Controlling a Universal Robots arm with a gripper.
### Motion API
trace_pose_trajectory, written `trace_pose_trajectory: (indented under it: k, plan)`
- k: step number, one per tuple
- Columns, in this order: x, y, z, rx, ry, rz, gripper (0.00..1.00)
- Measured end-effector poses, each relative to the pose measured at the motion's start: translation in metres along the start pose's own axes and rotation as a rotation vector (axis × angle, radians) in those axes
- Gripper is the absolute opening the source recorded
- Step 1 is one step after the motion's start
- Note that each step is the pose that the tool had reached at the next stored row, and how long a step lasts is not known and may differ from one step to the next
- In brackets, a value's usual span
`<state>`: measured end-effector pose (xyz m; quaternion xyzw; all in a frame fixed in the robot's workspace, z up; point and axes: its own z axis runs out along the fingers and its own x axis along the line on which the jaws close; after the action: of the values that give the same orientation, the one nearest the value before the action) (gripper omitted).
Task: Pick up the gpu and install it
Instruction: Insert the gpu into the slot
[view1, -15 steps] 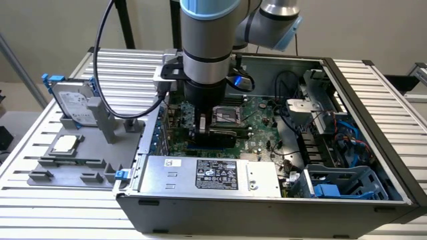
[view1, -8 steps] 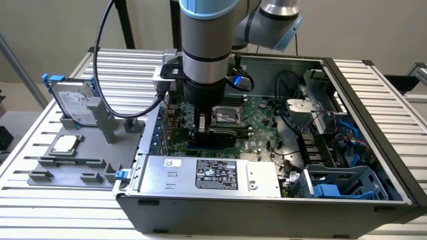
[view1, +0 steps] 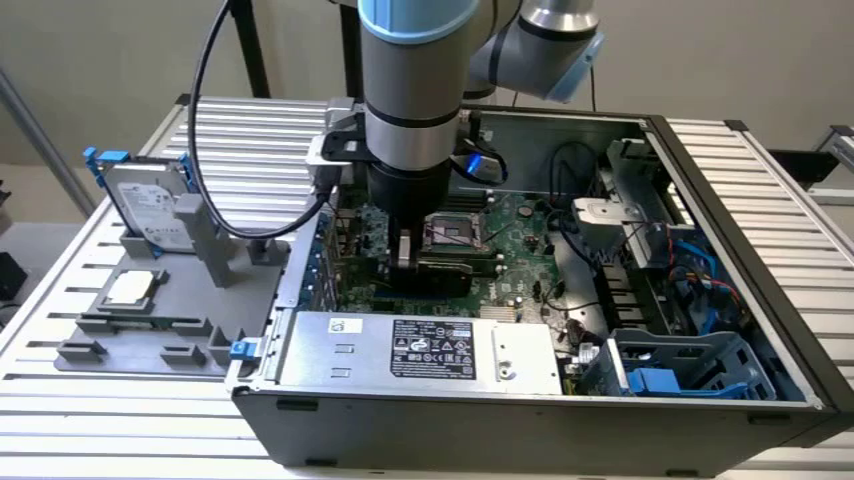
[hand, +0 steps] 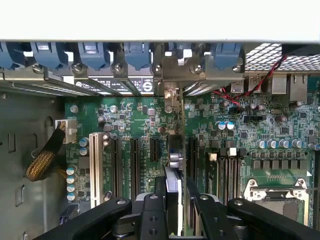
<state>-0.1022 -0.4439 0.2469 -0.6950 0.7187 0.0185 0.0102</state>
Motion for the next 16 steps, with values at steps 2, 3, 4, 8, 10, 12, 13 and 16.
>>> trace_pose_trajectory:
  k: [2, 3, 4, 8, 10, 12, 13, 16]
  plan:
    - [0.000, 0.0000, 0.0004, 0.0004, 0.0003, 0.000, 0.00]
    - [0.000, 0.0000, 0.0004, 0.0005, 0.0003, 0.000, 0.00]
    - [0.000, 0.0000, 0.0007, 0.0004, -0.0006, 0.000, 0.00]
    - [0.000, 0.0005, -0.0057, -0.0032, -0.0021, 0.000, 1.00]
    - [-0.001, 0.0005, -0.0146, -0.0031, -0.0021, 0.000, 1.00]
    - [-0.001, 0.0007, -0.0237, -0.0033, -0.0019, 0.000, 1.00]
    - [-0.001, 0.0007, -0.0282, -0.0032, -0.0020, 0.000, 1.00]
    - [-0.002, 0.0009, -0.0419, -0.0032, -0.0020, 0.000, 0.00]
